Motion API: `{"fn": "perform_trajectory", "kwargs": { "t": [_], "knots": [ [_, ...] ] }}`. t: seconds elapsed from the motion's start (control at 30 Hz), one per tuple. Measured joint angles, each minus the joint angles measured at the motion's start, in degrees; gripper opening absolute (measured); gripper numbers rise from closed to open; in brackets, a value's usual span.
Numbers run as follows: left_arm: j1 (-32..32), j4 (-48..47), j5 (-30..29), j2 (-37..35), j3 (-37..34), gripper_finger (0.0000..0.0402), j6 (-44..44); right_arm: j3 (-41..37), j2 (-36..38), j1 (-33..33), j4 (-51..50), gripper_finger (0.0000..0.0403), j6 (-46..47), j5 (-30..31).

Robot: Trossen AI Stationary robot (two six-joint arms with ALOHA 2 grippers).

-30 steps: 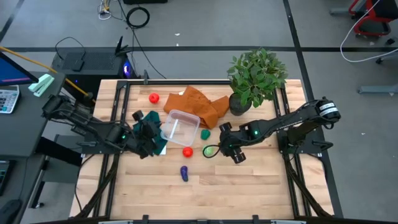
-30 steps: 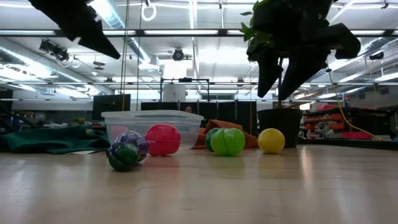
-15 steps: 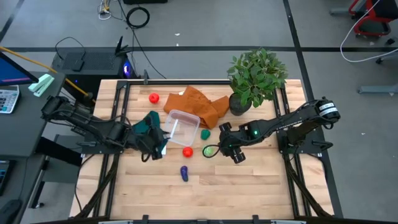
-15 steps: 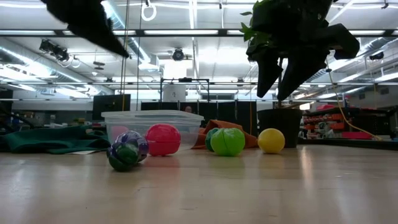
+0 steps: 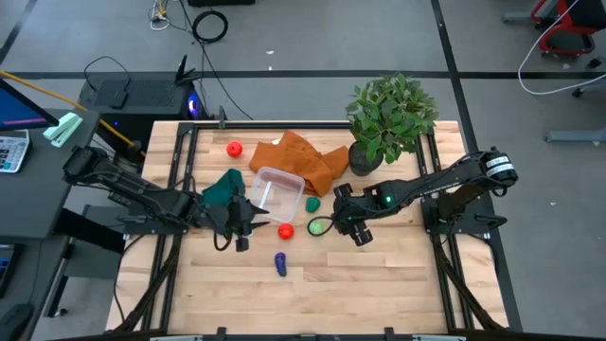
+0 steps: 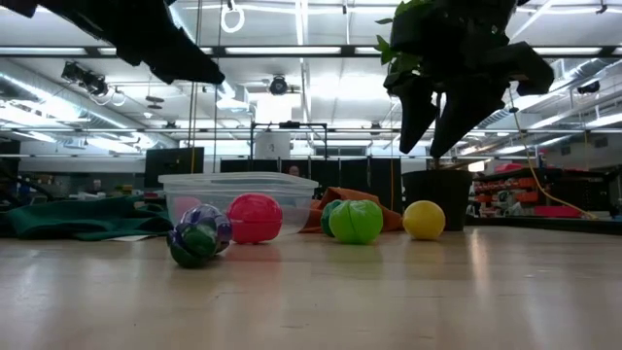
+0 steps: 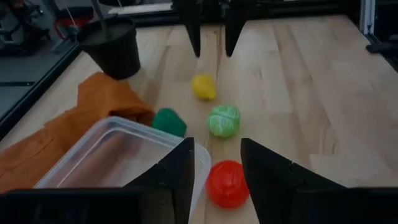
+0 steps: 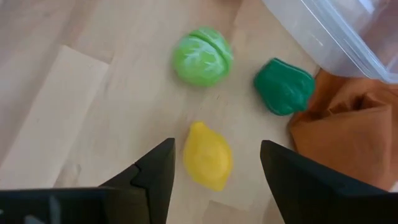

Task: Pick and placing Produce into tupperware
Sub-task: Put the yellow lemon into the transparent bin

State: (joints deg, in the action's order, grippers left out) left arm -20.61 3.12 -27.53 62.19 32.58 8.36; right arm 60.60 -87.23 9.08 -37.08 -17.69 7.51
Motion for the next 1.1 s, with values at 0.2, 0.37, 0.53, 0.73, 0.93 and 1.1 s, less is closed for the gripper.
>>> {"fn": "perform_trajectory", "kwargs": {
  "t": [0.2,0.37,0.53,0.73,0.93,1.1],
  "knots": [
    [1.59,0.80,-0.02,0.00,-1.39,0.0137,0.22,0.02,-1.56,-2.56,-0.45,0.0199,-1.42,-0.29],
    [1.58,1.34,0.02,0.00,-1.62,0.0140,-0.06,0.01,-5.81,-3.65,-0.43,0.0213,-3.95,-1.85],
    [1.47,1.35,-0.02,0.00,-1.62,0.0148,-0.06,-0.02,-9.32,-3.72,-0.35,0.0235,-6.66,-1.86],
    [1.47,1.35,0.00,0.00,-1.62,0.0153,-0.02,-0.04,-10.66,-3.72,-0.09,0.0258,-7.00,-1.99],
    [1.47,1.35,0.00,0.00,-1.62,0.0149,-0.02,-0.03,-10.85,-3.74,0.15,0.0262,-6.99,-3.34],
    [1.47,1.30,0.00,0.00,-1.62,0.0154,-0.02,-0.04,-12.63,-3.72,1.41,0.0262,-7.07,-3.39]
  ]
}}
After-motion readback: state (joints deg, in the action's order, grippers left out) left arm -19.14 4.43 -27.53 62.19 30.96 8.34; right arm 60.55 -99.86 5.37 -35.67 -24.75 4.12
